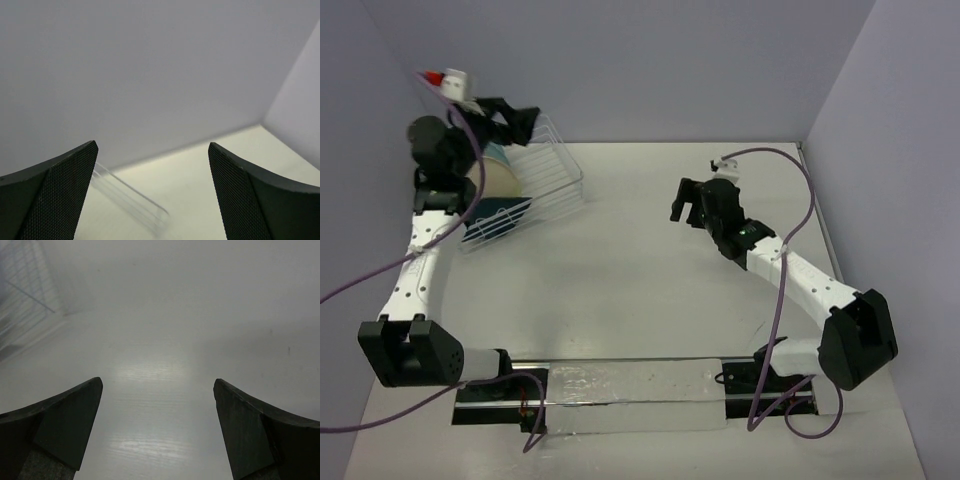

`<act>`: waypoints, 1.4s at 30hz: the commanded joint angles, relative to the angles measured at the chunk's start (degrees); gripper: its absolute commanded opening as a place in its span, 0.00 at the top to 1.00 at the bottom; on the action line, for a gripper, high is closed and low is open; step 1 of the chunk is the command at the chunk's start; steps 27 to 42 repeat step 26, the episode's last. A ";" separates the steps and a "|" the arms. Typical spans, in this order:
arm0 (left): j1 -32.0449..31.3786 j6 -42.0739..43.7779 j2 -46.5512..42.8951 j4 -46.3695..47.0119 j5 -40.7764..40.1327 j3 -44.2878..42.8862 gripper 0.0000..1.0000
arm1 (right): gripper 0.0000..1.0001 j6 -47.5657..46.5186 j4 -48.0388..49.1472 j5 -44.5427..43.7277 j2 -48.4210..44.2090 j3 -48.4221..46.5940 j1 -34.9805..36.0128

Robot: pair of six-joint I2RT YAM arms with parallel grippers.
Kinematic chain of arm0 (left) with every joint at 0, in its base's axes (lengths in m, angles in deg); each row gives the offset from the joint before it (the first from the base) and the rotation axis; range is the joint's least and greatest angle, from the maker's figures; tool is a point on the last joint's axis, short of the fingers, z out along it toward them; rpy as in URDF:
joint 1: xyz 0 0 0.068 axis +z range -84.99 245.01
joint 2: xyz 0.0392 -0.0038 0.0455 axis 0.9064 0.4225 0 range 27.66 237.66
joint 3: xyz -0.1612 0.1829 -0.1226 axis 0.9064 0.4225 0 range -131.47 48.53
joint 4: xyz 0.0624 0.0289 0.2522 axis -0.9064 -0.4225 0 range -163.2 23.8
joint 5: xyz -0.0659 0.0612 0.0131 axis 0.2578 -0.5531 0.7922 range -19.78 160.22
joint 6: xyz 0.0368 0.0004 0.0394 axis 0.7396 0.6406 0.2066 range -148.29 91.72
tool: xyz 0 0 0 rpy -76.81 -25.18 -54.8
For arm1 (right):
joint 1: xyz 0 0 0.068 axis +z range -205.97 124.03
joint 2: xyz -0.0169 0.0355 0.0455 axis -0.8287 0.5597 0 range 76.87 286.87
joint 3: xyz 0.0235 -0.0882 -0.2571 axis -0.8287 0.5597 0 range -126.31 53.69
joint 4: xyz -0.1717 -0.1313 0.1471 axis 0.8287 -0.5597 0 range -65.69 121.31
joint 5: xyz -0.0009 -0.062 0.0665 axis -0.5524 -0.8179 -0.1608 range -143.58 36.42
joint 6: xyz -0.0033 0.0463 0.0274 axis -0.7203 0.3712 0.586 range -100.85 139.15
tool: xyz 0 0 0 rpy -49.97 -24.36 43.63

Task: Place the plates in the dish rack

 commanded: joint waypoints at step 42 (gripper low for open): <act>-21.36 -2.99 1.99 -5.27 -12.90 16.04 0.01 | 0.02 10.10 1.22 -15.60 -21.02 20.88 1.00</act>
